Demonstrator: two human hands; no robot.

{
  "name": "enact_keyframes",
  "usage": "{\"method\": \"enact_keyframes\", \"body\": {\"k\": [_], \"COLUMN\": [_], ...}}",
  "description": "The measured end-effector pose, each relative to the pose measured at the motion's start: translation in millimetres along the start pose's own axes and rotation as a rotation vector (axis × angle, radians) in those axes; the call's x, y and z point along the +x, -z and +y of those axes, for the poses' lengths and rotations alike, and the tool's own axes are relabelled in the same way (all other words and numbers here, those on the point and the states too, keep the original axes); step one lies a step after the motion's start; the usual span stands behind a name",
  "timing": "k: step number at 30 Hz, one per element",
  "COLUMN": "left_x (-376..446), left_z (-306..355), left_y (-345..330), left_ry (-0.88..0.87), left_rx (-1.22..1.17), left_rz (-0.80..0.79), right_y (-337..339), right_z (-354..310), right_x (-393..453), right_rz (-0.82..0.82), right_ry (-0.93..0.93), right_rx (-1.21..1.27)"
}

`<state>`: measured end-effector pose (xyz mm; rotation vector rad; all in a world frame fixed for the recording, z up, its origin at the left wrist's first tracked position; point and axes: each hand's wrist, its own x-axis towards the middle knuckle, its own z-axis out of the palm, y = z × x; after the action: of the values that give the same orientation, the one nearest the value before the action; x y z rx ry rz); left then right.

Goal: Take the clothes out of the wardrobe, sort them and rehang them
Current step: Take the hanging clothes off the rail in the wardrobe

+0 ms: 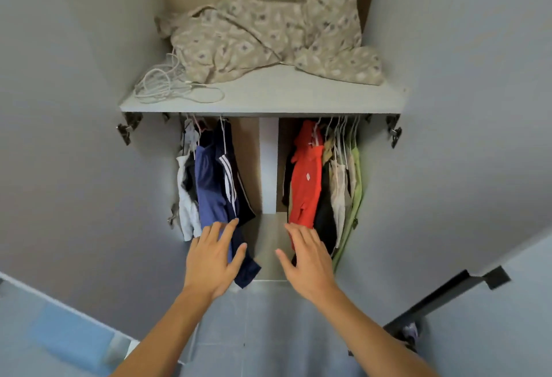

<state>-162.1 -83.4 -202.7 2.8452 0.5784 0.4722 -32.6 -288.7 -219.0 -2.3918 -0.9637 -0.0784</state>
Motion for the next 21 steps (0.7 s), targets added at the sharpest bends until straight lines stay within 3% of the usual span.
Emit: {"method": "enact_keyframes", "body": {"k": [10, 21], "left_x": [72.5, 183.5], "left_z": [67.9, 78.3], "left_y": [-49.8, -101.6], "left_ry": [-0.005, -0.041], "left_rx": [-0.058, -0.177], "left_rz": [-0.091, -0.183], "right_y": [37.9, 4.0], "right_z": [91.6, 136.2], "right_x": [50.1, 115.6], "right_rz": [0.057, -0.005], "right_ry": [-0.118, -0.287], "right_rx": [0.05, 0.023]}}
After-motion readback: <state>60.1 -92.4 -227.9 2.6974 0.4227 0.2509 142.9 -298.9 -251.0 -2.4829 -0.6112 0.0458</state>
